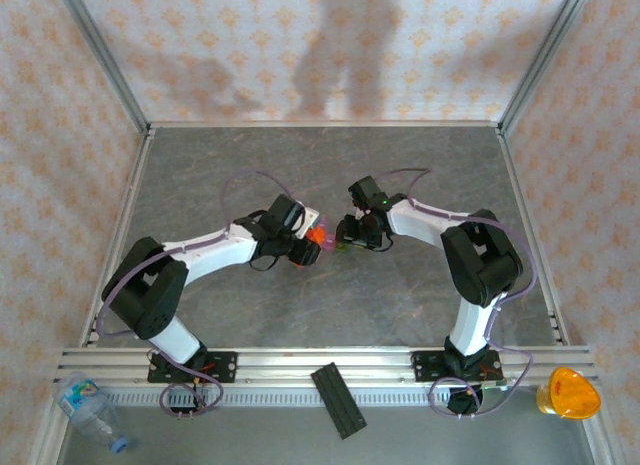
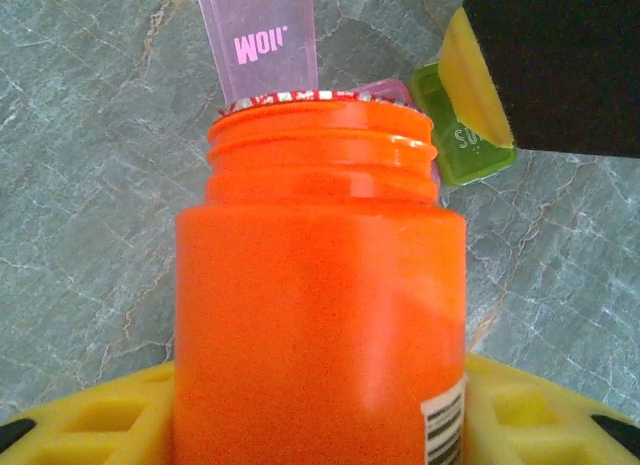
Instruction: Sort the pills into containers
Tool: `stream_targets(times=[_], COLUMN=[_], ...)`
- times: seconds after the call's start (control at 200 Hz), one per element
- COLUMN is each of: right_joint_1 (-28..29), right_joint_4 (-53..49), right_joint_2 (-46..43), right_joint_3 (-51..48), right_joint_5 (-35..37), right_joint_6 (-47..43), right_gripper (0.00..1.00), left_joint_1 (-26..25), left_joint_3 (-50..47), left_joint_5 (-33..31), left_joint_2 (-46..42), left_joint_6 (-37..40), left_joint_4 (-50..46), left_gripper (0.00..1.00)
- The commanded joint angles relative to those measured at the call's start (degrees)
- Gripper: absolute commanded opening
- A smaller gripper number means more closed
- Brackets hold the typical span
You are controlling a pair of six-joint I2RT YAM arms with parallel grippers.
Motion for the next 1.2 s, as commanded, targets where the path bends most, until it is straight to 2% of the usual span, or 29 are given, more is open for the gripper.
stream_targets(times=[0.0,0.135,0.596,0.946,1.096,1.191], right_joint_1=[0.6,0.6,0.5,-1.9,-3.4,-4.4], right_joint_4=[-3.7,-4.7,-9.1,-13.8,-14.7,-15.3], right_joint_2=[0.2,-0.5,-4.5,-6.3,-7.3,-7.5], right_joint_3=[0.8,1.7,6.1,11.0,11.3,11.8], right_joint_5=[2.9,3.3,6.0,9.2,9.8,10.5], right_joint_6=[0.3,0.3,1.8,2.6,3.3,3.4], right_gripper=[0.48,0.49,0.55,0.6,0.62,0.64], left_joint_1=[-0.3,-0.3,-0.3,-0.3,-0.3,-0.3], left_joint_3=[-2.4,-5.9,-18.3,-24.8,-25.7,-24.8], left_joint_5=[0.0,-0.4,-0.7,-0.3,-1.2,-1.1], left_joint_2=[-2.7,-3.9,-9.0,-4.5,-2.2,-1.7], left_joint_6=[-1.2,-1.5,-0.6,-0.7,-2.0,-2.8], left_joint_4=[8.0,13.6,42.5,71.0,79.3,81.3], left_gripper=[0.0,0.0,0.0,0.0,0.0,0.0])
